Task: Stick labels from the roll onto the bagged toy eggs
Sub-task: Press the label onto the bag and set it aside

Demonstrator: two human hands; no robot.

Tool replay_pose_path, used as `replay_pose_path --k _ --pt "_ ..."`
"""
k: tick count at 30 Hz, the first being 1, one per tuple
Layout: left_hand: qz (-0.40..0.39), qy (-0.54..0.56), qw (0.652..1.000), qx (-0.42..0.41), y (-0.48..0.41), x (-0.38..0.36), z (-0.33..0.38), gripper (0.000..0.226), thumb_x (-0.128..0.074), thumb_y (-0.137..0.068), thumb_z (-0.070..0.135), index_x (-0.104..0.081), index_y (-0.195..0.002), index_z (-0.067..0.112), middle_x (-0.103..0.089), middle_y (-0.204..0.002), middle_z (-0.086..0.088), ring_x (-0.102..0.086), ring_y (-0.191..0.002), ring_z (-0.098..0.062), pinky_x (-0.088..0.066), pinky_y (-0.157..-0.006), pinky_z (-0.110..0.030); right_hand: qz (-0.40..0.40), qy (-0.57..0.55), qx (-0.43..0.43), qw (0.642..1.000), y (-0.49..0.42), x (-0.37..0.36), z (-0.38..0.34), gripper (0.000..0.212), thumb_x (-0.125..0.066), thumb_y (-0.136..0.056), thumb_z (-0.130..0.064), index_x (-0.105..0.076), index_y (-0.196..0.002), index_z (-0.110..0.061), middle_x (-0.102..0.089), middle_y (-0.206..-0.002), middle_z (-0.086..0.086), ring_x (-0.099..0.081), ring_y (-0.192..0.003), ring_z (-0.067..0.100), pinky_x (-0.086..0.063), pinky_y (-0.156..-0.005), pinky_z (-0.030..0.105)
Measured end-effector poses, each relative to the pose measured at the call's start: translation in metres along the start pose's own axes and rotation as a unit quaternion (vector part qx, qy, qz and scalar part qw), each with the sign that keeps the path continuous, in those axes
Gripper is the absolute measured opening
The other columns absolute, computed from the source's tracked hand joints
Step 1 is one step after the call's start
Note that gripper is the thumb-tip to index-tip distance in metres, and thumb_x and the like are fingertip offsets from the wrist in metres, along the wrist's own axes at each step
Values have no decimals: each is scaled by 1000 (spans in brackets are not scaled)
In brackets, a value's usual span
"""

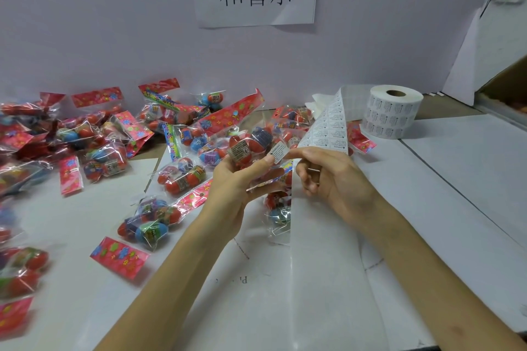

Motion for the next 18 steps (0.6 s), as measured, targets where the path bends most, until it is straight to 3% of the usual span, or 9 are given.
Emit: replay_pose_path --k 8,18 --pt "26 -12 1000 -9 -2 5 -2 39 -74 -89 8 -63 -126 3 -79 -102 -11 -78 -91 -27 -65 -75 -38 -8 10 2 1000 0 -1 2 29 -50 -102 -17 -79 -98 -13 -55 -67 5 -43 -54 12 -37 -50 20" --pt "62 -2 998 -22 -3 10 -1 27 -76 -88 7 -67 -113 11 -80 -98 -8 -79 -89 -27 -64 -68 -33 -25 18 -10 999 -1 -2 5 31 -48 -104 -17 -75 -113 -7 -54 -69 5 -42 -55 11 -37 -51 19"
Point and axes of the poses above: each hand's wrist, its own y-axis away from the middle knuckle, its own x-axis out of the back of the hand, z = x × y, the point moved 6 cm from there along -y, towards the middle knuckle
